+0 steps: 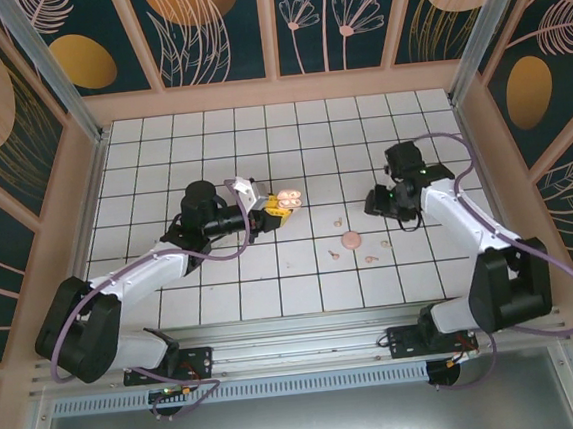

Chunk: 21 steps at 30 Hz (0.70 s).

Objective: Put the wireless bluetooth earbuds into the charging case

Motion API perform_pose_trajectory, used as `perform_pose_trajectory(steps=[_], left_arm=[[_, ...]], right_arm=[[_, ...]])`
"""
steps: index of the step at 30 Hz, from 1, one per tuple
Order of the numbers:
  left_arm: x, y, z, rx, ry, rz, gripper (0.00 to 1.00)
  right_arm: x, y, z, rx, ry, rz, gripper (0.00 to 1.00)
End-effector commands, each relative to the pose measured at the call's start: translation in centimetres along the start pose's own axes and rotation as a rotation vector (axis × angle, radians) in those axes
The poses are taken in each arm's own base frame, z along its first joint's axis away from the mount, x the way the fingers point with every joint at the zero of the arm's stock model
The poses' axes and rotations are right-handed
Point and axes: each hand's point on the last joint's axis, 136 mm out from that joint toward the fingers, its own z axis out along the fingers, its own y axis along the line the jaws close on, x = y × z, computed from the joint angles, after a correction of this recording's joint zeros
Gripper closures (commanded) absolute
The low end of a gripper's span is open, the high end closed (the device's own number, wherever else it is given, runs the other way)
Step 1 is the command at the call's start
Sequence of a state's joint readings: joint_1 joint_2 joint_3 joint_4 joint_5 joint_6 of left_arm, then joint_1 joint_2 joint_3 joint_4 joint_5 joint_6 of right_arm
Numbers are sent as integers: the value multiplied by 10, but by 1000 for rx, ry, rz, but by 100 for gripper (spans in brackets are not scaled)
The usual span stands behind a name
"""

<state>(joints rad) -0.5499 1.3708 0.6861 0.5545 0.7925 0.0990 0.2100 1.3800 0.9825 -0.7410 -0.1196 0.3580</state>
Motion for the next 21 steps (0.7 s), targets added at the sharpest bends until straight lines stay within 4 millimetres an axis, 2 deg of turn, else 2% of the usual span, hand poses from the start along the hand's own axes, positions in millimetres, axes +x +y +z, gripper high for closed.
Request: perform_pose_trajectory(steps=[1, 7, 14, 21], left_arm=[[-6, 2, 2, -3, -25, 18, 88], [-6, 4, 2, -12, -20, 13, 88], [-6, 5, 2, -17, -17, 10, 88], [-1, 5, 1, -29, 0, 2, 88]], right_arm=[[23, -30, 20, 72, 90, 149, 47], [19, -50, 42, 77, 76, 202, 45], [20, -39, 61, -4, 111, 201, 45], [37, -44, 69, 10, 171, 205, 49]])
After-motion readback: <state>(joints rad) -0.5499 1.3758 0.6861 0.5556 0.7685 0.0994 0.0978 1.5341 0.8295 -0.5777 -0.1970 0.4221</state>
